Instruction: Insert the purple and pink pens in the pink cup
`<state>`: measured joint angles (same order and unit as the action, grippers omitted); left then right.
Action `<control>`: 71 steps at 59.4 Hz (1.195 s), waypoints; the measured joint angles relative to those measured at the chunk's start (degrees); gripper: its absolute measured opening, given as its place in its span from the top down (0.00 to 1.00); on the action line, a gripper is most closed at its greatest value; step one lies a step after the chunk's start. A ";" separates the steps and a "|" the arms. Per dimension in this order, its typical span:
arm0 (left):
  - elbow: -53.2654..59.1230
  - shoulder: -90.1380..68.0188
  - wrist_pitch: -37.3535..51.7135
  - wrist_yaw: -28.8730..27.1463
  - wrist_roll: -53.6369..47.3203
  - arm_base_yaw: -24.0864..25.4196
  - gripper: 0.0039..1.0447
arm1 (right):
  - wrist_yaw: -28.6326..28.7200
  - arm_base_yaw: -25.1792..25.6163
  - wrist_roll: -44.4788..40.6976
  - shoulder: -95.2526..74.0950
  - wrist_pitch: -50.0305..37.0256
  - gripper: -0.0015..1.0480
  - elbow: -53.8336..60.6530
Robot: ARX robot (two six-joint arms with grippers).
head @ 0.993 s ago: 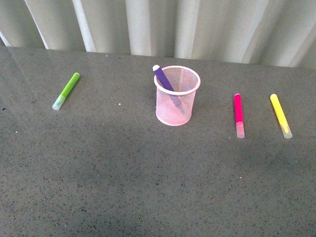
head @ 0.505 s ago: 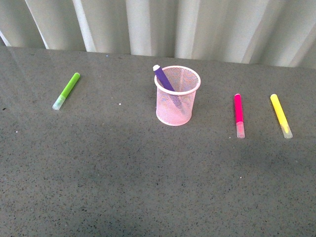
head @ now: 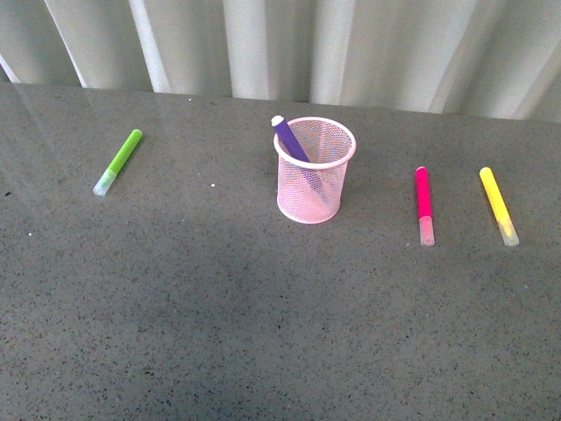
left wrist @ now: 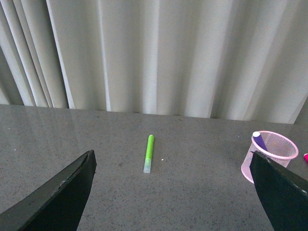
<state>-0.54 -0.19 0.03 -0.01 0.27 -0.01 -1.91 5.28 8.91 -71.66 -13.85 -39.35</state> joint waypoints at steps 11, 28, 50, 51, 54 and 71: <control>0.00 0.00 0.00 0.00 0.00 0.00 0.06 | -7.06 -4.26 3.89 -25.88 8.94 0.07 -15.63; 0.00 0.00 0.00 0.00 0.00 0.00 0.06 | -8.24 -9.97 6.51 -45.83 19.56 0.07 -28.11; 0.00 -0.02 0.00 0.00 0.00 0.00 0.06 | -6.54 -15.41 6.71 -55.69 24.06 0.07 -37.73; 0.00 -0.02 0.00 0.00 0.00 0.00 0.06 | -6.56 -15.54 6.82 -56.15 24.35 0.07 -38.42; 0.00 -0.02 0.00 0.00 0.00 0.00 0.06 | -6.60 -15.76 7.28 -57.13 25.05 0.07 -40.09; 0.00 0.00 0.00 -0.02 0.00 0.00 0.06 | -6.34 -15.56 8.63 -61.57 25.99 0.07 -43.76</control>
<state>-0.54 -0.19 0.03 -0.03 0.27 -0.01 -8.25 -10.28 17.54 -133.23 12.14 -83.11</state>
